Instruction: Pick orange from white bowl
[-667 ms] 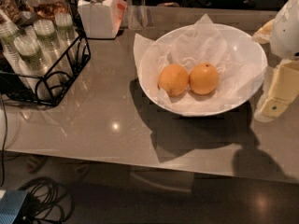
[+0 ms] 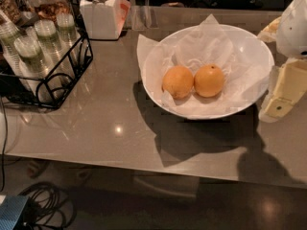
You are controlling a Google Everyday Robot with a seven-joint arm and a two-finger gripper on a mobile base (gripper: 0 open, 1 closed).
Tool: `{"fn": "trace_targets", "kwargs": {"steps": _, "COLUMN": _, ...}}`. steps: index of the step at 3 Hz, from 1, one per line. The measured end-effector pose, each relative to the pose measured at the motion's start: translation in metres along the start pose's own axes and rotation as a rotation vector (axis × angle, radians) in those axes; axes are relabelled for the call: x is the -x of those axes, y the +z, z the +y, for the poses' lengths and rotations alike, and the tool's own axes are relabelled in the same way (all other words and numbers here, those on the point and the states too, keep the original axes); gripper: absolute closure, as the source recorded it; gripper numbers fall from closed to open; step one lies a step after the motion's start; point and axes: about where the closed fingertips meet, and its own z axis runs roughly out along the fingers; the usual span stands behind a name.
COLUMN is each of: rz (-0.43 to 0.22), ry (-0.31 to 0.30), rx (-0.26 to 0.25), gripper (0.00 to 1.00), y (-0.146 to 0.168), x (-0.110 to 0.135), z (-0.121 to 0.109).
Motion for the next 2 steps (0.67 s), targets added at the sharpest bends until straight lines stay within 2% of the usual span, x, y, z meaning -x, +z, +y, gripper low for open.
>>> {"fn": "trace_targets", "kwargs": {"steps": 1, "rz": -0.075, "ry": -0.009, "rx": 0.024, "gripper": 0.0, "y": 0.012, "x": 0.018, "z": -0.018}}
{"fn": "trace_targets", "kwargs": {"steps": 2, "rz": -0.168, "ry": -0.015, "rx": 0.077, "gripper": 0.0, "y": 0.037, "x": 0.045, "z": -0.04}}
